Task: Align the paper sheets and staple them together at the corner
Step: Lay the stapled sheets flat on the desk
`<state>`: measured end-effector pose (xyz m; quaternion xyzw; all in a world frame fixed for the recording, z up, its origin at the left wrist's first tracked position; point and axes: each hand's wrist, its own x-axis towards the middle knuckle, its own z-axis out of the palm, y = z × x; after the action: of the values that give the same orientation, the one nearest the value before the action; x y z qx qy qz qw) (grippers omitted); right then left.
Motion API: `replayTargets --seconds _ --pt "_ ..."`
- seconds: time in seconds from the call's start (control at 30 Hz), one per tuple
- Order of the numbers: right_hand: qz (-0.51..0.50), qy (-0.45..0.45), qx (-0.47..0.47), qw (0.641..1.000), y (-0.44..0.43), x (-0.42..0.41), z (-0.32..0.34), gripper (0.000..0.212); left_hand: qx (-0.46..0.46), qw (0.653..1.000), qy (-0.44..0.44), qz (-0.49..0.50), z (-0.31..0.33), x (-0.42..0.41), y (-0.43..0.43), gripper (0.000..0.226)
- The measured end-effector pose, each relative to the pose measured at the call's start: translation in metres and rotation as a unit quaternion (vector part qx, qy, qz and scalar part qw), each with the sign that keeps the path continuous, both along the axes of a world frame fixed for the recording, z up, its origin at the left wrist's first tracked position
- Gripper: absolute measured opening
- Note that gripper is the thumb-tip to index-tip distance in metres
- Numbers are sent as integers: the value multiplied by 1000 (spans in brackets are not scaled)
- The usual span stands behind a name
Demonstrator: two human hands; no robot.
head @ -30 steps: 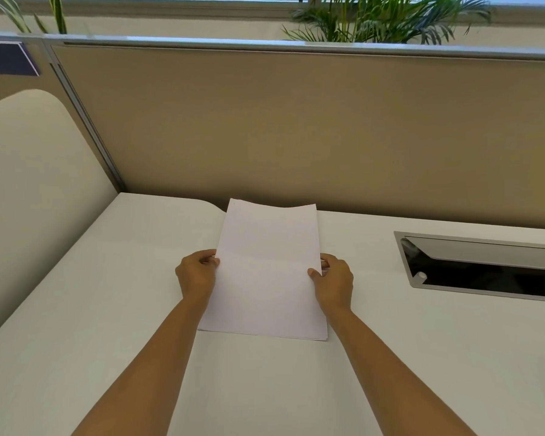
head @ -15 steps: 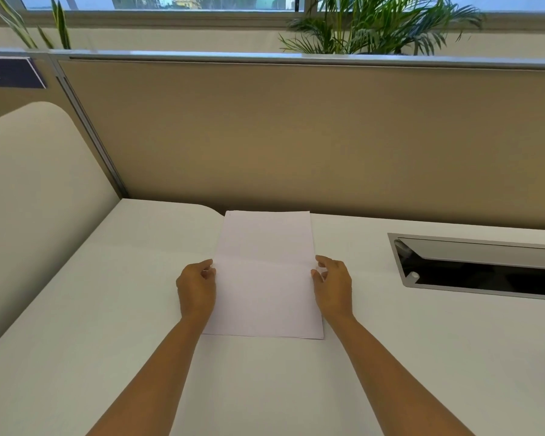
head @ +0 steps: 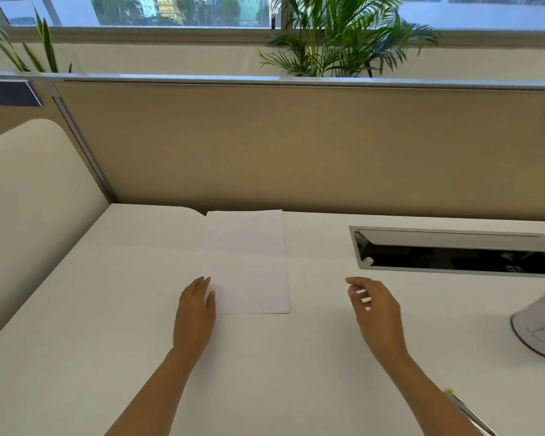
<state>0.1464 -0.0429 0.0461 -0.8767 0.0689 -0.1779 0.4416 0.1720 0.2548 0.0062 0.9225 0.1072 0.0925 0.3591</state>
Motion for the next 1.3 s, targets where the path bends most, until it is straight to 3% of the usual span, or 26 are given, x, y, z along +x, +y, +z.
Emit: replayTargets --seconds 0.3,0.4,0.87,1.1,1.3 --pt "-18 102 -217 971 -86 -111 -26 35 82 995 -1 -53 -9 -60 -29 43" --pt "-15 135 -246 960 -101 -134 -35 44 95 994 -7 -55 -9 -70 -32 43" --pt "-42 139 -141 979 -92 -155 -32 48 109 992 4 -62 -21 -97 -35 41" --pt "81 113 -26 990 -1 -109 -8 52 111 992 3 -53 -24 -97 -20 42" --pt "157 100 -71 980 85 -65 -7 54 127 990 0 -52 -26 -93 -6 42"
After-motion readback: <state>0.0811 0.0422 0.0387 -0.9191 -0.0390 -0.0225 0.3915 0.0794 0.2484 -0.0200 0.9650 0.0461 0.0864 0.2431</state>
